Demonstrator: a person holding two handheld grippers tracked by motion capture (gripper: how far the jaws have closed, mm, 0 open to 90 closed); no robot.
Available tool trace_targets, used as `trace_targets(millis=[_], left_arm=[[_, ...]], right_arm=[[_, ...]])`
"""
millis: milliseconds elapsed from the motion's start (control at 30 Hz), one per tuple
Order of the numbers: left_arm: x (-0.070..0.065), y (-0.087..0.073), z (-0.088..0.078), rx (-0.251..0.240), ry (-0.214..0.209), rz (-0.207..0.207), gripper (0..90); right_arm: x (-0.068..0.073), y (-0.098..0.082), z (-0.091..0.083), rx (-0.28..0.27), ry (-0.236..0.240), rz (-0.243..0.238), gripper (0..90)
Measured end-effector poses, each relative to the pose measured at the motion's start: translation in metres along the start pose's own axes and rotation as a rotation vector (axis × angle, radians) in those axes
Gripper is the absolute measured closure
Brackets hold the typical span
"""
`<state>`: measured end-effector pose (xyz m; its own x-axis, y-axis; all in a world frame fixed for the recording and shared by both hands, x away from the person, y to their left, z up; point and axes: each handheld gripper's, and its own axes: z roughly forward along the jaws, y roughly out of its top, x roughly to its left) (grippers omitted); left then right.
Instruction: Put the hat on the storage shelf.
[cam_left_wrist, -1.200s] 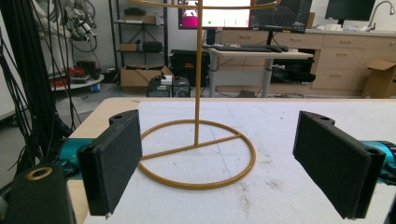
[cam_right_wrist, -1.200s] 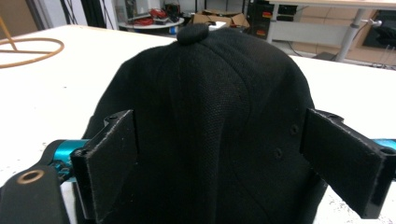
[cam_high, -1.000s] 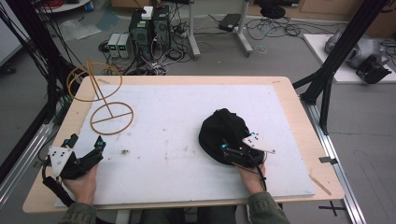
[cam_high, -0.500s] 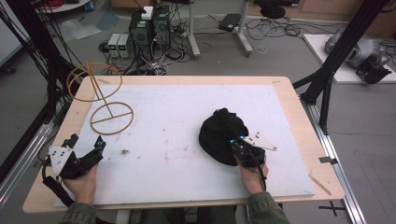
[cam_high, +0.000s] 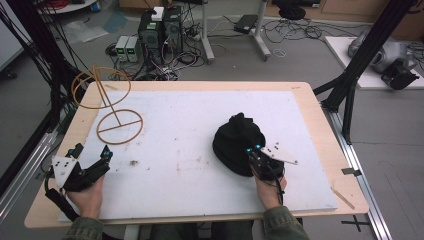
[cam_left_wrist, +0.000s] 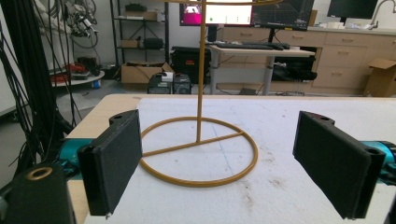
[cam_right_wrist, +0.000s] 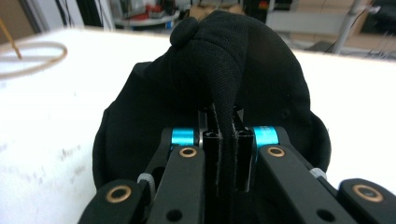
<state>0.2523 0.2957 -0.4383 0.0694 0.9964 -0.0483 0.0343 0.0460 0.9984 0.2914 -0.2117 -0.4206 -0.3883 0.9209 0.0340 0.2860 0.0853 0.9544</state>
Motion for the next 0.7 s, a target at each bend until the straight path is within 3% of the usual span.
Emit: trace_targets(millis=[33,100,200,233,267,333,500,667,700], left_arm=[[0.000,0.000,0.000,0.000,0.001,0.001,16.0],[0.002,0.000,-0.001,-0.001,0.003,-0.003,16.0],[0.002,0.000,-0.001,-0.002,0.002,-0.009,16.0],[0.003,0.001,-0.002,-0.005,-0.004,-0.011,16.0],[0.003,0.001,-0.002,-0.005,-0.004,-0.011,16.0],[0.004,0.001,-0.002,-0.012,-0.006,-0.017,16.0],[0.003,0.001,-0.002,-0.011,-0.006,-0.019,16.0],[0.000,0.001,-0.002,-0.008,-0.016,-0.011,16.0],[-0.002,0.002,-0.002,-0.010,-0.021,0.006,16.0]], right_arm=[[0.000,0.003,-0.004,-0.031,-0.008,0.034,86.8],[0.001,0.006,-0.008,-0.067,-0.011,0.054,86.8],[0.001,0.010,-0.011,-0.102,-0.013,0.057,86.8],[0.002,0.013,-0.016,-0.156,-0.007,0.068,86.8],[0.002,0.013,-0.016,-0.156,-0.007,0.068,86.8],[0.003,0.021,-0.026,-0.226,-0.007,0.071,86.8],[0.001,0.032,-0.034,-0.272,0.018,0.078,86.7],[-0.002,0.042,-0.028,-0.289,0.030,0.082,86.7],[-0.001,0.044,-0.027,-0.294,0.033,0.086,86.7]])
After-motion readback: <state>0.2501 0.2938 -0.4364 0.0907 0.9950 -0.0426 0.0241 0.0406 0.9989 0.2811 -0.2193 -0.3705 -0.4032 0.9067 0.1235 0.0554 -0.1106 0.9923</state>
